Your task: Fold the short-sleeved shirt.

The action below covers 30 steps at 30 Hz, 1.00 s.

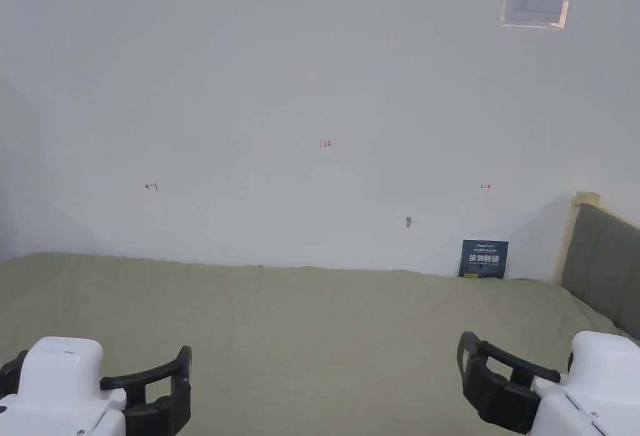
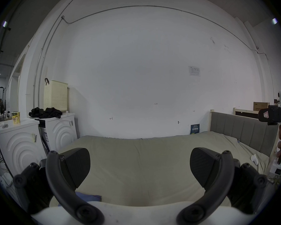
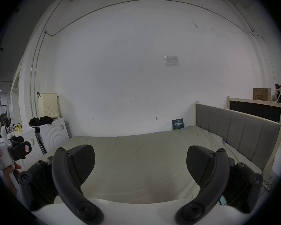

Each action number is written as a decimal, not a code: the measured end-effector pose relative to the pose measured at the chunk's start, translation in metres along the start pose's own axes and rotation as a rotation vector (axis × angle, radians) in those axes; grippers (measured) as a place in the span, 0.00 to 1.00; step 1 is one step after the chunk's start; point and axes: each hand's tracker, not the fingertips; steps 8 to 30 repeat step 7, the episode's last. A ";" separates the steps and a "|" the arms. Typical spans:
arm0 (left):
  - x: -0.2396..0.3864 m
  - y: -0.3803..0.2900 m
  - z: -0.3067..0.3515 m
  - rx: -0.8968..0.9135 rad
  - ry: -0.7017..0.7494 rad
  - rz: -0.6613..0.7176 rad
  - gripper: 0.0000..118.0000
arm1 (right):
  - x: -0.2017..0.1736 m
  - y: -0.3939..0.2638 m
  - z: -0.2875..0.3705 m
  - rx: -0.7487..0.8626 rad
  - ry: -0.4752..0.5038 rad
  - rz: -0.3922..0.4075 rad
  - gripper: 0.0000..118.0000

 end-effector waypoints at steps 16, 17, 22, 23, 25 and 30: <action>0.003 0.003 0.001 0.006 -0.002 -0.001 1.00 | 0.005 0.002 0.000 -0.014 0.023 0.022 0.97; 0.003 0.003 0.001 0.006 -0.002 -0.001 1.00 | 0.005 0.002 0.000 -0.014 0.023 0.022 0.97; 0.003 0.003 0.001 0.006 -0.002 -0.001 1.00 | 0.005 0.002 0.000 -0.014 0.023 0.022 0.97; 0.003 0.003 0.001 0.006 -0.002 -0.001 1.00 | 0.005 0.002 0.000 -0.014 0.023 0.022 0.97; 0.003 0.003 0.001 0.006 -0.002 -0.001 1.00 | 0.005 0.002 0.000 -0.014 0.023 0.022 0.97; 0.003 0.003 0.001 0.006 -0.002 -0.001 1.00 | 0.005 0.002 0.000 -0.014 0.023 0.022 0.97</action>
